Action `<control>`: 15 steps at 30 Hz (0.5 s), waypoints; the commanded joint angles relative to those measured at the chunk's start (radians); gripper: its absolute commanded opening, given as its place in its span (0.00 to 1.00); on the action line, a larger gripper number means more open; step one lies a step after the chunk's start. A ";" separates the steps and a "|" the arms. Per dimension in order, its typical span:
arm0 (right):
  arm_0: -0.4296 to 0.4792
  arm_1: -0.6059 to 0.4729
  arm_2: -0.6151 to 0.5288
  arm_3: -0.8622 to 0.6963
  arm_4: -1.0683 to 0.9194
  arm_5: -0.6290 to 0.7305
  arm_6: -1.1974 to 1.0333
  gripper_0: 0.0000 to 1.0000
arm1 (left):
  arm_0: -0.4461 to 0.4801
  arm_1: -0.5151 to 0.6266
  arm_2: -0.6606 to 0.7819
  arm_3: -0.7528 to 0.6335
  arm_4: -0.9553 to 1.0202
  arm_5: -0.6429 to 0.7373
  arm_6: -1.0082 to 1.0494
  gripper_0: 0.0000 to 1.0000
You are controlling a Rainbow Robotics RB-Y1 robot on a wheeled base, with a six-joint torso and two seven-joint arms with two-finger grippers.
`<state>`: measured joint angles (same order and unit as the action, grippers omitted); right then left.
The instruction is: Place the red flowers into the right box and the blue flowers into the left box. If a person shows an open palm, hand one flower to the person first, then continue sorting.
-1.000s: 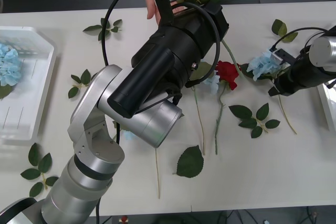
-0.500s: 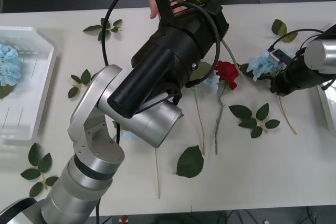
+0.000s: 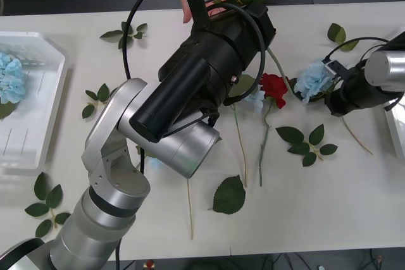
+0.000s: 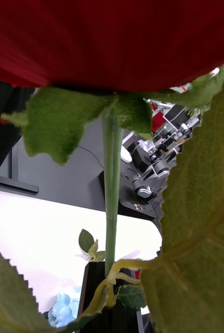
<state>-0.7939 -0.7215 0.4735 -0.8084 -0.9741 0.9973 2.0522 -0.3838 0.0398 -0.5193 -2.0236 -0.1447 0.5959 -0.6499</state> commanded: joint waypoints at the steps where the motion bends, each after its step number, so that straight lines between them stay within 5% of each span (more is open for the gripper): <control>1: -0.036 0.008 -0.200 0.000 -0.037 0.141 -0.013 0.00 | 0.011 -0.017 -0.019 -0.015 -0.006 -0.016 0.042 0.00; 8: -0.126 -0.047 -0.406 -0.002 -0.227 0.294 0.017 0.00 | 0.011 -0.017 -0.019 -0.015 -0.006 -0.016 0.042 0.00; 15: -0.238 -0.075 -0.415 -0.002 -0.472 0.185 0.048 0.00 | 0.011 -0.017 -0.019 -0.015 -0.006 -0.016 0.042 0.00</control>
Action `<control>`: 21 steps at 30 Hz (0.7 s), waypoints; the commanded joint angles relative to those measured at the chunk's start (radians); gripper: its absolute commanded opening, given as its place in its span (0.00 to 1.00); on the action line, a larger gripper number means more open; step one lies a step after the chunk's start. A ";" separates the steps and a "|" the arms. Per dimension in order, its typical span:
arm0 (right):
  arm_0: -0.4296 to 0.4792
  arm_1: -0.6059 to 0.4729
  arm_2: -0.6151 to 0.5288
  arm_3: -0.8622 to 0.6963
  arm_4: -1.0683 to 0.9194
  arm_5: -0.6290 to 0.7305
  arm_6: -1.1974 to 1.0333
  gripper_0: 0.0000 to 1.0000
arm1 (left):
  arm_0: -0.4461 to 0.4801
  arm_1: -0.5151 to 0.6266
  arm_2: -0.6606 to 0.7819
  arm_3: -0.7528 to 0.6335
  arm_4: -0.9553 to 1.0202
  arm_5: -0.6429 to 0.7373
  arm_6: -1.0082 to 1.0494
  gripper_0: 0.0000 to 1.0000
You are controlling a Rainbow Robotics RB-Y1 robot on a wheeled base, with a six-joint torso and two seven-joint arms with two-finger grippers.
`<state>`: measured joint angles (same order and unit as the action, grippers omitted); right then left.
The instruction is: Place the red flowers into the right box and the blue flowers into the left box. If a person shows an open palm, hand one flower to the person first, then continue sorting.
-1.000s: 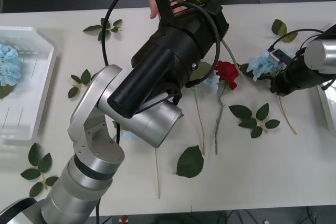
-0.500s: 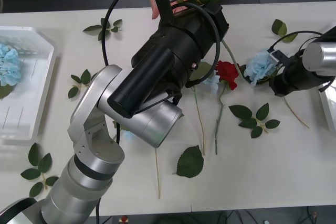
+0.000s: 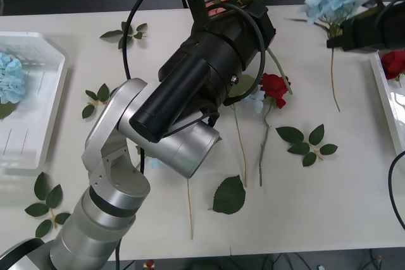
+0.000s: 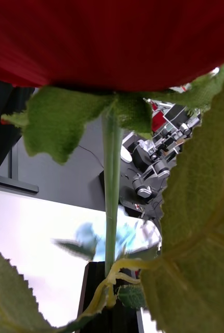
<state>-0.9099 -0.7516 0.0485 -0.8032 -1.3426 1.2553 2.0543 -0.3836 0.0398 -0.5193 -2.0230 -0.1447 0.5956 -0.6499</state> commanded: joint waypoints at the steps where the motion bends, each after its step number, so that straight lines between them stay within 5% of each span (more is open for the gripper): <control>1: -0.132 -0.043 0.010 -0.007 -0.127 -0.083 0.049 0.00 | 0.011 -0.017 -0.019 -0.016 -0.006 -0.016 0.042 0.00; 11: -0.256 -0.006 0.014 -0.013 -0.547 -0.277 0.251 0.00 | 0.011 -0.017 -0.019 -0.016 -0.006 -0.016 0.042 0.00; 21: -0.368 0.063 0.017 -0.033 -0.707 -0.353 0.630 0.00 | 0.011 -0.017 -0.019 -0.016 -0.006 -0.016 0.042 0.00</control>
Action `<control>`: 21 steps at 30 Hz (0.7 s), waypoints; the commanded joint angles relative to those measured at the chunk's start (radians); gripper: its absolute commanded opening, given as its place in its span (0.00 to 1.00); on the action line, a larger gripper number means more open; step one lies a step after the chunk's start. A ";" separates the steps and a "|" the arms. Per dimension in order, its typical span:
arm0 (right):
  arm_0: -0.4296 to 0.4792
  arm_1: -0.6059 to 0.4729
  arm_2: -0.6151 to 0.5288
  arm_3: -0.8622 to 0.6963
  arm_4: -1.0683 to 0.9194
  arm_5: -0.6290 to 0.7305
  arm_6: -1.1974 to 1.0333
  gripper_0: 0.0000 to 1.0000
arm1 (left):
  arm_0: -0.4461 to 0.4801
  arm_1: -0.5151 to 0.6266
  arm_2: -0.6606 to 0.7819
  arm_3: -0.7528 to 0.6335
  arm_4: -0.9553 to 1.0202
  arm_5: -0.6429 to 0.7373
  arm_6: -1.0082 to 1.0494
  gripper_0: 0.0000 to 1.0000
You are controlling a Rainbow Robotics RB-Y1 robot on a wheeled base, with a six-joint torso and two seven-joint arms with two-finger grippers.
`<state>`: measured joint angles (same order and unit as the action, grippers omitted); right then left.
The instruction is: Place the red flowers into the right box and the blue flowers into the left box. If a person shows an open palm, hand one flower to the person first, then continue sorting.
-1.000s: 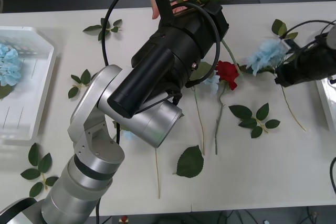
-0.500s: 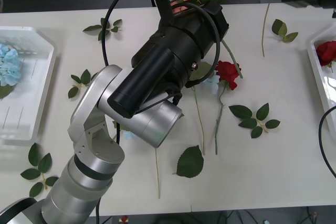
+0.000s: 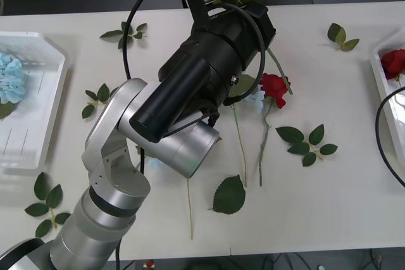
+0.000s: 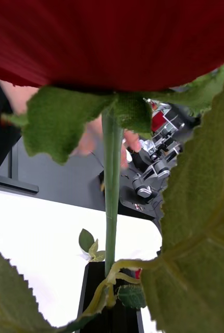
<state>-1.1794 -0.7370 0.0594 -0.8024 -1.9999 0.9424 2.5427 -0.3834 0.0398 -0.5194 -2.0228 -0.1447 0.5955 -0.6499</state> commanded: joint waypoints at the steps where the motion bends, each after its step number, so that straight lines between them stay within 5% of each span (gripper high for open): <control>1: -0.105 0.053 0.008 -0.034 -0.059 -0.050 0.157 0.00 | 0.011 -0.017 -0.019 -0.016 -0.006 -0.016 0.042 0.00; 15: -0.143 0.093 0.028 -0.038 -0.220 -0.103 0.163 0.00 | 0.011 -0.017 -0.019 -0.016 -0.006 -0.016 0.042 0.00; 16: -0.143 0.093 0.036 -0.038 -0.223 -0.105 0.163 0.05 | 0.011 -0.017 -0.019 -0.016 -0.006 -0.016 0.042 0.00; 17: -0.143 0.093 0.037 -0.038 -0.223 -0.106 0.163 0.24 | 0.011 -0.017 -0.019 -0.016 -0.006 -0.016 0.042 0.00; 19: -0.144 0.094 0.036 -0.038 -0.224 -0.108 0.163 0.48 | 0.011 -0.017 -0.019 -0.016 -0.006 -0.016 0.042 0.00; 21: -0.143 0.094 0.036 -0.038 -0.226 -0.108 0.163 0.61 | 0.011 -0.017 -0.019 -0.016 -0.006 -0.016 0.042 0.00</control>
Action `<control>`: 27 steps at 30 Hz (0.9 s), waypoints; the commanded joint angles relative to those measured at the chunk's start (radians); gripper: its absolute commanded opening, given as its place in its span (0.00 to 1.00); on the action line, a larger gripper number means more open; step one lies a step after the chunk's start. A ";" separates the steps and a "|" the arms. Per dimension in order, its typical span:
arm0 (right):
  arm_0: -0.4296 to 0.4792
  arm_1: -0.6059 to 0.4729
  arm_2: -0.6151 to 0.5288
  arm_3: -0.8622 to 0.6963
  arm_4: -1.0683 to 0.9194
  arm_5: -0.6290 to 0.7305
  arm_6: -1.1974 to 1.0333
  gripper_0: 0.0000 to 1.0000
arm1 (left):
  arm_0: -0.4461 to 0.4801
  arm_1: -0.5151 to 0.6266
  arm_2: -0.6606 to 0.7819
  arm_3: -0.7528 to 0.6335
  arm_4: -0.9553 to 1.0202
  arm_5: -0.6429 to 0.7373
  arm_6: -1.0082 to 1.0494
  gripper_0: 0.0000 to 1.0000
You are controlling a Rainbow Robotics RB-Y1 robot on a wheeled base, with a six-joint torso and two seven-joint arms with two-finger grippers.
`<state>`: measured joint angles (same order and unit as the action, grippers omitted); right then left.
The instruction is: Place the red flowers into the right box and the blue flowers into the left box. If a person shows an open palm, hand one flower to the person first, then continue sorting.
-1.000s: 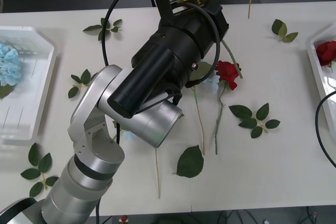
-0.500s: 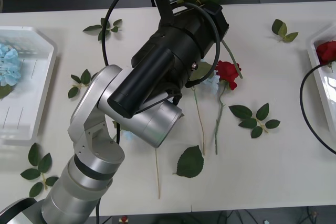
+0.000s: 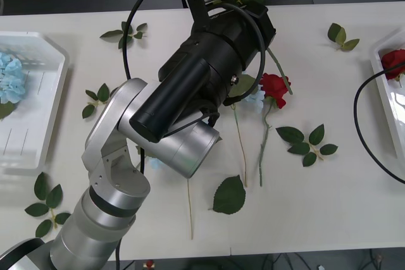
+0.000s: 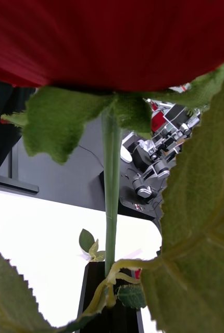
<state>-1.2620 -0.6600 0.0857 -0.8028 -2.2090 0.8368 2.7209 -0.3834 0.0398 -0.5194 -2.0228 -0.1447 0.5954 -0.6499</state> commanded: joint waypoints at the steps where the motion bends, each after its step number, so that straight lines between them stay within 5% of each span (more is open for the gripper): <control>1: -0.060 0.019 0.009 -0.038 -0.021 0.001 -0.016 0.67 | 0.011 -0.017 -0.019 -0.016 -0.006 -0.016 0.042 0.00; 8: -0.059 0.019 0.009 -0.038 -0.038 0.022 -0.016 0.85 | 0.011 -0.017 -0.019 -0.016 -0.006 -0.016 0.042 0.00; 18: -0.028 -0.006 0.016 -0.035 -0.037 0.087 -0.016 0.87 | 0.011 -0.017 -0.019 -0.016 -0.006 -0.016 0.042 0.00; 27: 0.047 -0.176 0.148 -0.035 -0.064 0.347 -0.075 0.87 | 0.011 -0.017 -0.019 -0.016 -0.006 -0.016 0.042 0.00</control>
<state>-1.2382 -0.7347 0.1662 -0.8031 -2.2500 1.1168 2.7201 -0.3834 0.0398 -0.5194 -2.0228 -0.1447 0.5954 -0.6499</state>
